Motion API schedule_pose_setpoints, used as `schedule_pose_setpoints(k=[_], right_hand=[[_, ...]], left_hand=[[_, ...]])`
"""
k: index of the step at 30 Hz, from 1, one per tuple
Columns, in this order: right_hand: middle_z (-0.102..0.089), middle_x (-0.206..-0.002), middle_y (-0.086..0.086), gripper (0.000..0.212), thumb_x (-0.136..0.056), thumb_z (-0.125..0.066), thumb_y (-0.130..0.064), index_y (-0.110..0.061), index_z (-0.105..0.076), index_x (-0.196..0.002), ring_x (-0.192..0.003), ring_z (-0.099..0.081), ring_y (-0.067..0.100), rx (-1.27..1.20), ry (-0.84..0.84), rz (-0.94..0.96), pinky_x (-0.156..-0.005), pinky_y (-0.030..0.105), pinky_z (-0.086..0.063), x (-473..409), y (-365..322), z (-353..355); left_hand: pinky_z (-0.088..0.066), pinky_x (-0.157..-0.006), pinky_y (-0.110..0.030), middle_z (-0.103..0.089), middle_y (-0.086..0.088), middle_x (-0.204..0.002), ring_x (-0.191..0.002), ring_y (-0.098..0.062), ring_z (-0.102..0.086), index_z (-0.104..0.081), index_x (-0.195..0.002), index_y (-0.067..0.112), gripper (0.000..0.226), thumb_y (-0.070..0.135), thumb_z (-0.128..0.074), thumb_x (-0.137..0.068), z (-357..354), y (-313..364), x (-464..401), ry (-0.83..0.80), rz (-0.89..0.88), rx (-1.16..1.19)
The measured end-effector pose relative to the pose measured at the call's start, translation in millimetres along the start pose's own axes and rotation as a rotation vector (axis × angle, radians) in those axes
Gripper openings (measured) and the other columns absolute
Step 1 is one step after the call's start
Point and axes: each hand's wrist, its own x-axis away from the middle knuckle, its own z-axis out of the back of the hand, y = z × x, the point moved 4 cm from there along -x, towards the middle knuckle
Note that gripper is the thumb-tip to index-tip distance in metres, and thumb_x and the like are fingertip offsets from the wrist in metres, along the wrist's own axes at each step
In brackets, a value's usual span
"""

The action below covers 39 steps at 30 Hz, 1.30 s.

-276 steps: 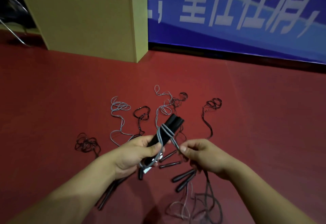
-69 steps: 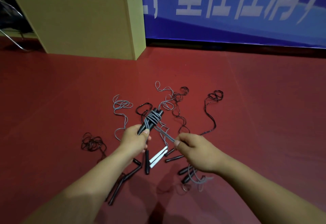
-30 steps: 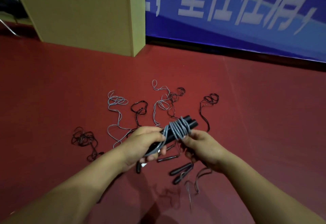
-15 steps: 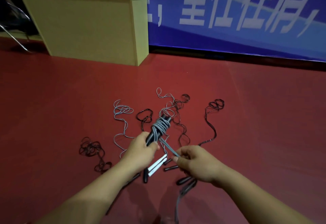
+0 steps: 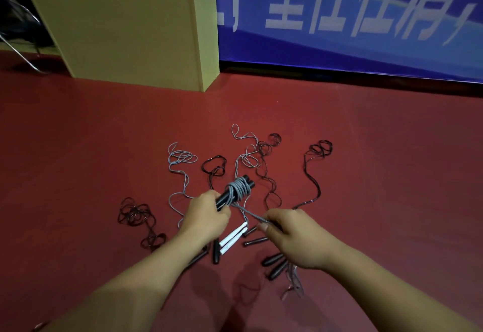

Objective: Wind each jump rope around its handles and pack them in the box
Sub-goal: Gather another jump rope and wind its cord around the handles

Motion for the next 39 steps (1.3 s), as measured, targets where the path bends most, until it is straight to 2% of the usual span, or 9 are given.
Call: schedule_pose_setpoints(k=[3, 8, 11, 17, 21, 27, 30, 35, 39], right_hand=[[-0.046, -0.061, -0.004, 0.031, -0.099, -0.049, -0.032, -0.016, -0.045, -0.072, -0.06, -0.043, 0.018, 0.029, 0.094, 0.03, -0.06, 0.037, -0.035, -3, 5, 4], [-0.049, -0.073, -0.008, 0.022, -0.099, -0.047, -0.03, -0.025, -0.045, -0.077, -0.075, -0.052, 0.026, 0.137, 0.179, 0.056, -0.066, 0.039, -0.042, -5, 14, 10], [-0.06, -0.085, 0.0, 0.022, -0.099, -0.045, -0.033, -0.016, -0.056, -0.088, -0.085, -0.057, 0.031, 0.176, 0.23, -0.03, -0.072, 0.043, -0.047, -9, 28, 13], [-0.055, -0.078, -0.007, 0.023, -0.099, -0.05, -0.039, -0.021, -0.062, -0.09, -0.078, -0.054, 0.023, 0.131, 0.208, -0.15, -0.065, 0.035, -0.043, -14, 53, 17], [-0.069, -0.084, -0.002, 0.023, -0.095, -0.057, -0.041, -0.021, -0.069, -0.096, -0.079, -0.061, 0.017, 0.011, 0.158, -0.146, -0.068, 0.034, -0.049, -13, 64, 16], [-0.063, -0.072, -0.011, 0.018, -0.092, -0.062, -0.039, -0.022, -0.07, -0.092, -0.068, -0.055, 0.001, -0.061, 0.168, -0.106, -0.059, 0.014, -0.038, -14, 63, 14], [-0.058, -0.065, -0.009, 0.02, -0.091, -0.065, -0.039, -0.02, -0.068, -0.085, -0.058, -0.049, 0.0, -0.116, 0.163, -0.135, -0.054, 0.014, -0.037, -17, 64, 13], [-0.053, -0.057, -0.006, 0.025, -0.086, -0.071, -0.034, -0.011, -0.063, -0.077, -0.049, -0.044, 0.005, -0.598, 0.029, -0.294, -0.048, 0.018, -0.037, -11, 68, 13], [-0.055, -0.068, 0.013, 0.003, -0.084, -0.061, -0.001, -0.002, -0.061, -0.081, -0.061, -0.046, 0.017, -0.691, -0.031, -0.273, -0.056, 0.026, -0.036, -3, 66, 10]], left_hand=[[-0.047, -0.065, -0.034, -0.067, -0.005, -0.08, -0.079, -0.029, -0.063, -0.065, -0.092, 0.016, 0.011, 0.023, -0.057, -0.088, -5, 2, 2, -0.04, -0.09, -0.101], [-0.049, -0.068, -0.035, -0.067, -0.008, -0.091, -0.087, -0.033, -0.064, -0.054, -0.086, 0.023, 0.01, 0.032, -0.057, -0.087, -21, 8, 16, -0.26, -0.281, -0.308], [-0.041, -0.065, -0.032, -0.067, -0.007, -0.097, -0.091, -0.034, -0.063, -0.044, -0.085, 0.028, 0.014, 0.036, -0.054, -0.09, -27, 19, 29, -0.352, -0.383, -0.423], [-0.044, -0.067, -0.035, -0.067, -0.008, -0.096, -0.093, -0.035, -0.062, -0.052, -0.093, 0.023, 0.017, 0.04, -0.051, -0.089, -29, 45, 49, -0.409, -0.601, -0.55], [-0.037, -0.063, -0.032, -0.066, -0.008, -0.091, -0.089, -0.034, -0.062, -0.056, -0.098, 0.022, 0.023, 0.041, -0.049, -0.088, -26, 52, 55, -0.39, -0.686, -0.606], [-0.045, -0.059, -0.031, -0.053, 0.003, -0.061, -0.063, -0.019, -0.052, -0.05, -0.075, 0.026, 0.02, 0.046, -0.051, -0.076, -20, 51, 57, -0.459, -0.651, -0.416], [-0.038, -0.053, -0.032, -0.047, 0.004, -0.053, -0.051, -0.012, -0.042, -0.05, -0.062, 0.027, 0.017, 0.041, -0.055, -0.071, -16, 56, 61, -0.551, -0.555, -0.114], [-0.039, -0.05, -0.023, -0.053, 0.003, -0.05, -0.045, -0.011, -0.046, -0.06, -0.063, 0.024, 0.018, 0.017, -0.058, -0.08, -10, 63, 62, -0.733, -0.375, 0.303], [-0.04, -0.047, -0.022, -0.052, -0.002, -0.049, -0.043, -0.012, -0.044, -0.054, -0.069, 0.01, 0.013, 0.017, -0.051, -0.08, -7, 68, 60, -0.757, -0.289, 0.579]])
